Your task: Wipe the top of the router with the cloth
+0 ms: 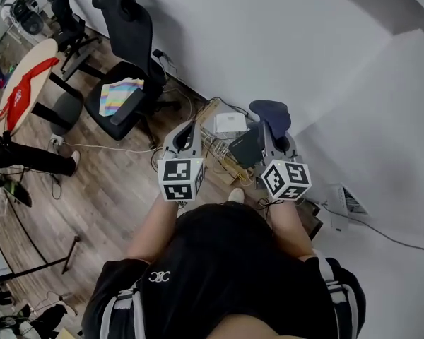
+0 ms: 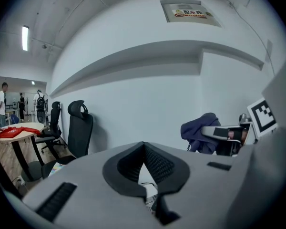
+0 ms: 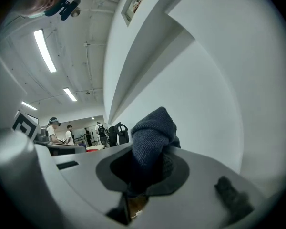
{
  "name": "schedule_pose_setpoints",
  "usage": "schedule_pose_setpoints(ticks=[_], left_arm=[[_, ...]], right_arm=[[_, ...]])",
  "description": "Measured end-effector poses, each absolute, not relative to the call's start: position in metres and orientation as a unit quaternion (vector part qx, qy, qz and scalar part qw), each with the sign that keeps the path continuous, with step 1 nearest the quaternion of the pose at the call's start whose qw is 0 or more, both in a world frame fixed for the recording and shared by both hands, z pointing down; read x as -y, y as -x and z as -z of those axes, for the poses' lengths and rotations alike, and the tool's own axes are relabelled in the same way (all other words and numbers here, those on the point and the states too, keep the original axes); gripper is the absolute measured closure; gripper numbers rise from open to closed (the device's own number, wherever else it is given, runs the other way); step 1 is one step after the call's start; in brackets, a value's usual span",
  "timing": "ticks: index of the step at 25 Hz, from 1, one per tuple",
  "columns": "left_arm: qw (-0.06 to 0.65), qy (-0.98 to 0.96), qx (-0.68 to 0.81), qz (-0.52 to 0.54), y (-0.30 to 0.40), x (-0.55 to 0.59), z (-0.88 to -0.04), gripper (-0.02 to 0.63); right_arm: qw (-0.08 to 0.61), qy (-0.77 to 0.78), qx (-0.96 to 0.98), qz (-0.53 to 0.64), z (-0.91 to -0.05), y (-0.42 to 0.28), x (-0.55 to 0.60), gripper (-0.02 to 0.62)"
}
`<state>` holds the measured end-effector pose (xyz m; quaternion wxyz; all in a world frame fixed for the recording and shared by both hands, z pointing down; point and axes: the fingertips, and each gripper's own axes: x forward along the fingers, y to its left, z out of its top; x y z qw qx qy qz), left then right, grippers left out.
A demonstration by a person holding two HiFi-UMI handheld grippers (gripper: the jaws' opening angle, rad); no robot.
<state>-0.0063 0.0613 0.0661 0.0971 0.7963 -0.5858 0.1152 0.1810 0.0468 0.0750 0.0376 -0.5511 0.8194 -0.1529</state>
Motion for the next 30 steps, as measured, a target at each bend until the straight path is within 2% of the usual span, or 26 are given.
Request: schedule_pose_setpoints(ticks=[7, 16, 30], left_arm=[[0.172, -0.779, 0.595, -0.096, -0.016, -0.041, -0.1, 0.601], [0.272, -0.763, 0.566, -0.154, -0.028, -0.045, -0.197, 0.601], [0.352, -0.735, 0.543, -0.202, -0.003, -0.036, -0.343, 0.601]], right_arm=[[-0.036, 0.509, -0.839, 0.186, -0.119, -0.197, -0.023, 0.538], [-0.132, 0.475, -0.834, 0.248, -0.196, -0.189, -0.006, 0.538], [-0.222, 0.47, -0.796, 0.309, -0.328, -0.178, 0.016, 0.538]])
